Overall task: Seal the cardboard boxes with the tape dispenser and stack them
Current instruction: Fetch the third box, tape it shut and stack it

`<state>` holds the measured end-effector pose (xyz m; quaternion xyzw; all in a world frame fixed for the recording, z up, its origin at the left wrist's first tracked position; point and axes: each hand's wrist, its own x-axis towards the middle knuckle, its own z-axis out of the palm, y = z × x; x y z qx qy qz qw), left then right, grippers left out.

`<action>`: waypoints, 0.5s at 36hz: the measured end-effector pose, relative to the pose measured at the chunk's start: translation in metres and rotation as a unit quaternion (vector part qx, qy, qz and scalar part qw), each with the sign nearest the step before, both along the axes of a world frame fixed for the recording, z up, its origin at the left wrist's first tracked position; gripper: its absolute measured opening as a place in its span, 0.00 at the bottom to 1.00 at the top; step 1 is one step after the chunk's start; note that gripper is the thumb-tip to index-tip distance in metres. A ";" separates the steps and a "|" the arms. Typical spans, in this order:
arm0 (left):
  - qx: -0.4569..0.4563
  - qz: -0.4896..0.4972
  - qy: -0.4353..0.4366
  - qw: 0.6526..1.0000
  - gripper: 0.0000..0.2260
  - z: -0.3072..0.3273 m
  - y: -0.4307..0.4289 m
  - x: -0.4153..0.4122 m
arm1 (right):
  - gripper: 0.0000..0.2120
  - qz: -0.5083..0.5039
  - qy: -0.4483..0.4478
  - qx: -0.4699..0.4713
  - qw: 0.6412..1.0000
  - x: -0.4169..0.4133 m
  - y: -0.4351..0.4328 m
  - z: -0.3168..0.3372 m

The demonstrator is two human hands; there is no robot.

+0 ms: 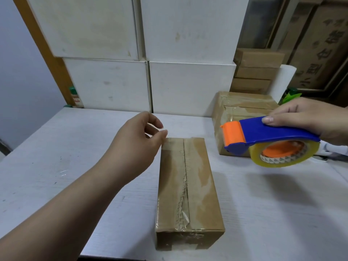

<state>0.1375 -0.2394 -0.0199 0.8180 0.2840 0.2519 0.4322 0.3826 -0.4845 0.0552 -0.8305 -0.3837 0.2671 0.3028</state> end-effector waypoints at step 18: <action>-0.019 0.021 -0.009 1.000 0.04 -0.012 0.000 -0.003 | 0.44 0.011 0.008 0.003 1.000 0.004 0.004 -0.006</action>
